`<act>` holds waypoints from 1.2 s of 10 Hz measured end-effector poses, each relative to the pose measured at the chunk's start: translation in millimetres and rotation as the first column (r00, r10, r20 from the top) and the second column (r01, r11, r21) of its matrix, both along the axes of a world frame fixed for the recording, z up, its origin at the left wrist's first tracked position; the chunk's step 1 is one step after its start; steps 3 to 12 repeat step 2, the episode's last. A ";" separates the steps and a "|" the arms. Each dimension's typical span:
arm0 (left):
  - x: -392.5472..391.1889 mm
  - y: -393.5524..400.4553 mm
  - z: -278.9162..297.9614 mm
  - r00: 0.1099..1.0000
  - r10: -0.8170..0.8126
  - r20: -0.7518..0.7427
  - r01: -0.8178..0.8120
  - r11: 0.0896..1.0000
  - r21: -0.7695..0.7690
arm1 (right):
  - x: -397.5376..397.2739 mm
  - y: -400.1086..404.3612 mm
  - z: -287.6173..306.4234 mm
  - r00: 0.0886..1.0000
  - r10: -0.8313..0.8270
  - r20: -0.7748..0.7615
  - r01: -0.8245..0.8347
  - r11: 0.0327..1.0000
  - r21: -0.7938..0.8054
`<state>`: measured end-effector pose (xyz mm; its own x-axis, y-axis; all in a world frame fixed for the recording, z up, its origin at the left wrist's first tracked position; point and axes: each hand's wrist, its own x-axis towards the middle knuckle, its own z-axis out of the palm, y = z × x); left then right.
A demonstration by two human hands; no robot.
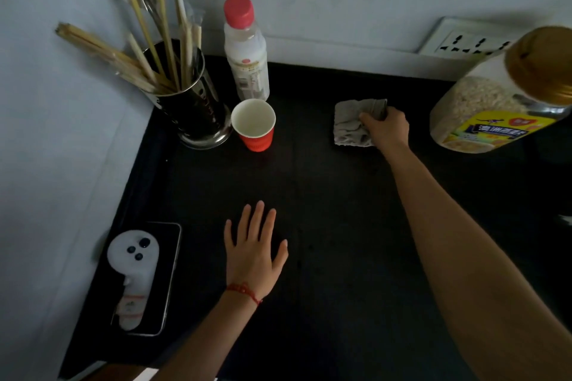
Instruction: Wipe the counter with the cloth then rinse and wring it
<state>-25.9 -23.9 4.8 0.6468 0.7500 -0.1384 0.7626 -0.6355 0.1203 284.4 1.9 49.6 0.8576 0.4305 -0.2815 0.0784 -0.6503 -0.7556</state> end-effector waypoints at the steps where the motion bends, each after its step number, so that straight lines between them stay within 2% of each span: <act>1: -1.5 0.5 2.9 1.000 -0.006 0.014 0.006 1.000 -0.008 | -6.4 0.1 3.6 0.997 0.000 0.077 0.006 0.997 -0.078; 2: -0.8 -0.1 0.9 0.999 -0.004 0.036 0.004 1.000 -0.007 | -7.3 -8.1 5.3 0.994 -0.054 0.090 0.063 0.994 -0.094; 12: -0.8 -0.1 0.9 0.999 -0.004 0.036 0.004 1.000 -0.007 | -7.3 -8.1 5.3 0.994 -0.054 0.090 0.063 0.994 -0.094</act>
